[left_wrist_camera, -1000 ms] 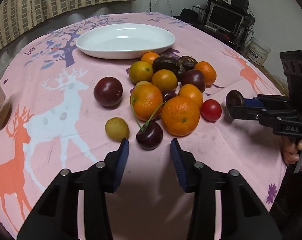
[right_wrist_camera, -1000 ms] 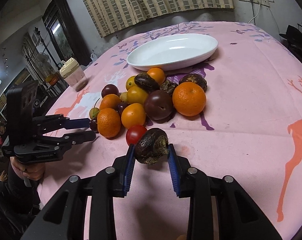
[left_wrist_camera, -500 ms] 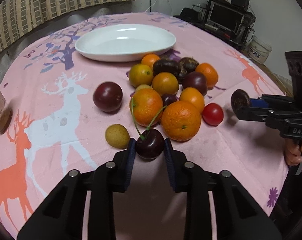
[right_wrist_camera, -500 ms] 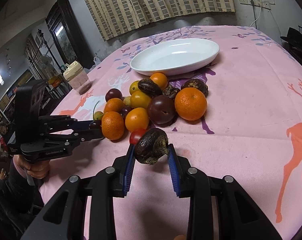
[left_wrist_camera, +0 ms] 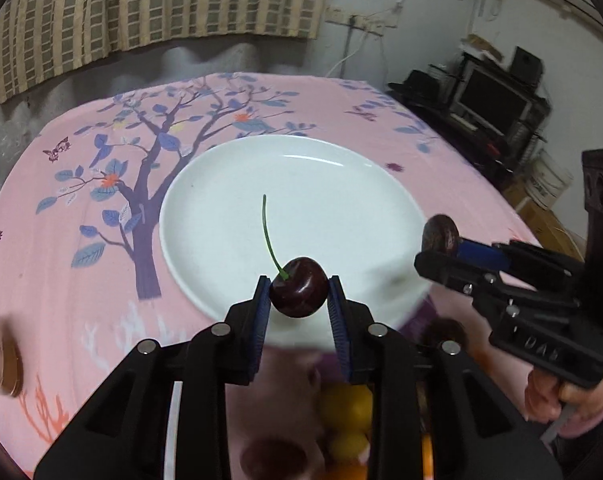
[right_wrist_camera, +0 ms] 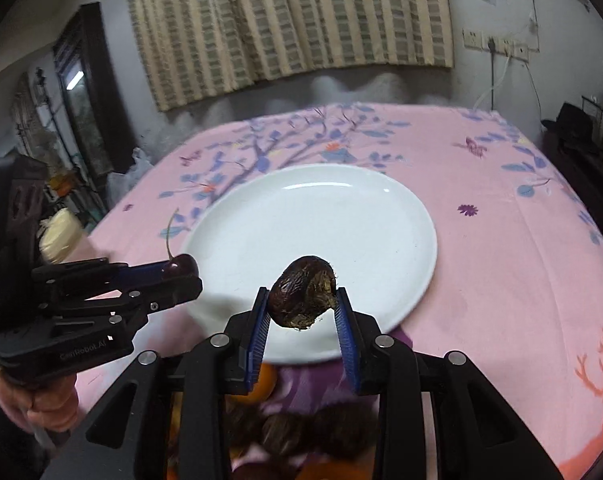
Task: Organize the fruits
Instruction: 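Carry the cherry and mangosteen to the white plate and release both, then grasp a small yellow fruit with the left tool while the right tool grasps a red tomato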
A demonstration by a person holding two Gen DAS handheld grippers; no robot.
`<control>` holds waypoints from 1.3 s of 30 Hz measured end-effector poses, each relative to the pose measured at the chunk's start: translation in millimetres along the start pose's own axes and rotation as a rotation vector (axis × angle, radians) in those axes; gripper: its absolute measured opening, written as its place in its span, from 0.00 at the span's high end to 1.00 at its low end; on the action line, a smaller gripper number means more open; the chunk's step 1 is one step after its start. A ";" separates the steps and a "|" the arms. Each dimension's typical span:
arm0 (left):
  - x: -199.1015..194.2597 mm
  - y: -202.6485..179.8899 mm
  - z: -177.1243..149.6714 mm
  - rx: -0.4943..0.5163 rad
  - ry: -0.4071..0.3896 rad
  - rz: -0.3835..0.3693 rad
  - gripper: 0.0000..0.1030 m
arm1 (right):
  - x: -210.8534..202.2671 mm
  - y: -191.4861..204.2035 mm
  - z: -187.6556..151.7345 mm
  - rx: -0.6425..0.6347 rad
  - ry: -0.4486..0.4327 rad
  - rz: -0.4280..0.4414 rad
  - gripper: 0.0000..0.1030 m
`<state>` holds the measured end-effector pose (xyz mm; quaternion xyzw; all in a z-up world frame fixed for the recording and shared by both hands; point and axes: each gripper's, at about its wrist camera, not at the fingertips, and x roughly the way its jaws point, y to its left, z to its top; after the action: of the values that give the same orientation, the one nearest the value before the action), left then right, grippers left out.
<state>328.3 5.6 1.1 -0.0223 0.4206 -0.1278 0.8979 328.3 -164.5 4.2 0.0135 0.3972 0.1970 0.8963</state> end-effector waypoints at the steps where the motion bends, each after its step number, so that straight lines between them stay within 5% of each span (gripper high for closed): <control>1: 8.1 3.3 3.9 -0.016 0.013 0.000 0.72 | 12.2 -3.5 2.4 0.014 0.022 -0.014 0.68; 6: 36.1 12.8 11.6 -0.043 0.063 0.019 0.72 | 38.9 -10.0 3.1 0.026 0.096 -0.015 0.67; 7: 37.8 13.8 12.7 -0.048 0.064 0.027 0.67 | 37.0 -9.4 1.5 0.024 0.091 -0.018 0.67; 8: 36.8 13.9 13.0 -0.052 0.065 0.036 0.45 | 32.2 -7.4 0.4 0.023 0.081 -0.021 0.58; 10: 24.7 16.2 10.9 -0.078 0.031 0.078 0.24 | 16.7 -6.2 -0.4 0.024 0.049 -0.033 0.36; 15: -30.5 19.3 -4.1 -0.081 -0.057 0.076 0.06 | -27.0 1.9 -15.4 0.019 -0.015 0.033 0.30; 24: -82.4 38.6 -85.7 -0.044 -0.043 0.076 0.05 | -85.0 24.3 -93.9 -0.008 -0.082 0.013 0.29; 28: -91.7 54.2 -117.3 -0.062 -0.005 0.050 0.05 | -100.2 36.8 -128.5 0.006 -0.013 0.116 0.30; 39: -96.5 68.2 -146.1 -0.096 0.024 0.063 0.05 | -100.9 73.9 -169.6 -0.178 0.056 -0.069 0.30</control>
<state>172.2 105.3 -30.9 -0.0507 0.4375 -0.0795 0.8942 120.1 -155.5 -27.2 -0.0851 0.4031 0.2008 0.8888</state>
